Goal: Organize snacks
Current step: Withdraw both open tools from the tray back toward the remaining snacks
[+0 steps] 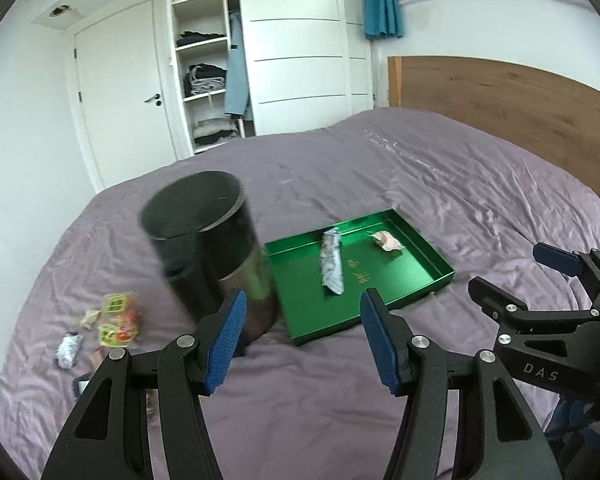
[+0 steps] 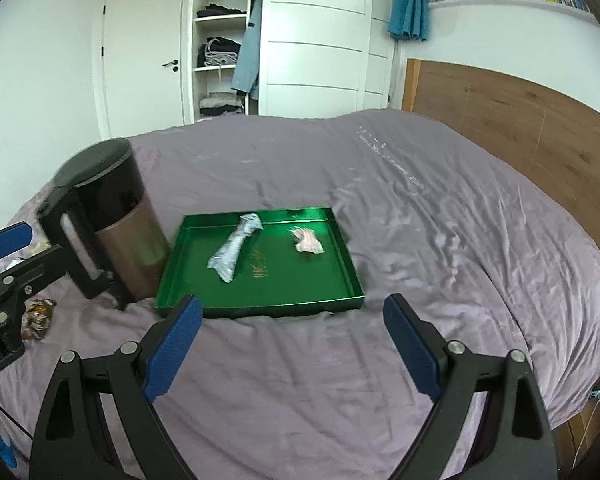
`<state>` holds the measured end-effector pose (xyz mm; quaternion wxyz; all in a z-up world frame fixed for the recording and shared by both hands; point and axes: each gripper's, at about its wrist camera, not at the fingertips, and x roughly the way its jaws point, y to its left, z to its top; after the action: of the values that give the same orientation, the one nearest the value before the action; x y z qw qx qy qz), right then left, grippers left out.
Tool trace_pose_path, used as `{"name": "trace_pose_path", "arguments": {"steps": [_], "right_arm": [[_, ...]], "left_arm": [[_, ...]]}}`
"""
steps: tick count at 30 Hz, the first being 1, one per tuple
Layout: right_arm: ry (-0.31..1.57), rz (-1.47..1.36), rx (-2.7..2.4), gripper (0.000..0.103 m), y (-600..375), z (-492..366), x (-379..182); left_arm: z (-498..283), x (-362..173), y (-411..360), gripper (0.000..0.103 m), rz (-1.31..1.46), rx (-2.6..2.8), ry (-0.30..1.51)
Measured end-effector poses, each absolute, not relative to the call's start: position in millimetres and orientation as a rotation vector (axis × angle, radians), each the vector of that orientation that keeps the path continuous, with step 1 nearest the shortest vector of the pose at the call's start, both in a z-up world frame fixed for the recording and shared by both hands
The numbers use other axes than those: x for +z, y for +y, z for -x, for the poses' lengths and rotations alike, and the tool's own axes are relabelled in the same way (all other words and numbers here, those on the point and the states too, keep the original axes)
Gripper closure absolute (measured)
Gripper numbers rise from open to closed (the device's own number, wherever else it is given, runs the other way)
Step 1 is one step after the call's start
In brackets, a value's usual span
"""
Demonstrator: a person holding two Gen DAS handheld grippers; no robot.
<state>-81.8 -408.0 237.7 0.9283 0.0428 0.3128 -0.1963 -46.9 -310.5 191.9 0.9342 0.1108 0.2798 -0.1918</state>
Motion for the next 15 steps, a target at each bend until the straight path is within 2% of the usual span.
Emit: {"name": "trace_pose_path", "arguments": {"steps": [9,15], "right_arm": [[0.638,-0.079,-0.309,0.000,-338.6,83.2,246.4],[0.650,-0.043,-0.230,0.000,-282.7,79.9,252.3]], "left_arm": [[55.2,197.9,-212.6,0.049,-0.173,-0.264,0.575],[54.6,197.2,-115.6,0.049,-0.110,-0.129,0.580]]}}
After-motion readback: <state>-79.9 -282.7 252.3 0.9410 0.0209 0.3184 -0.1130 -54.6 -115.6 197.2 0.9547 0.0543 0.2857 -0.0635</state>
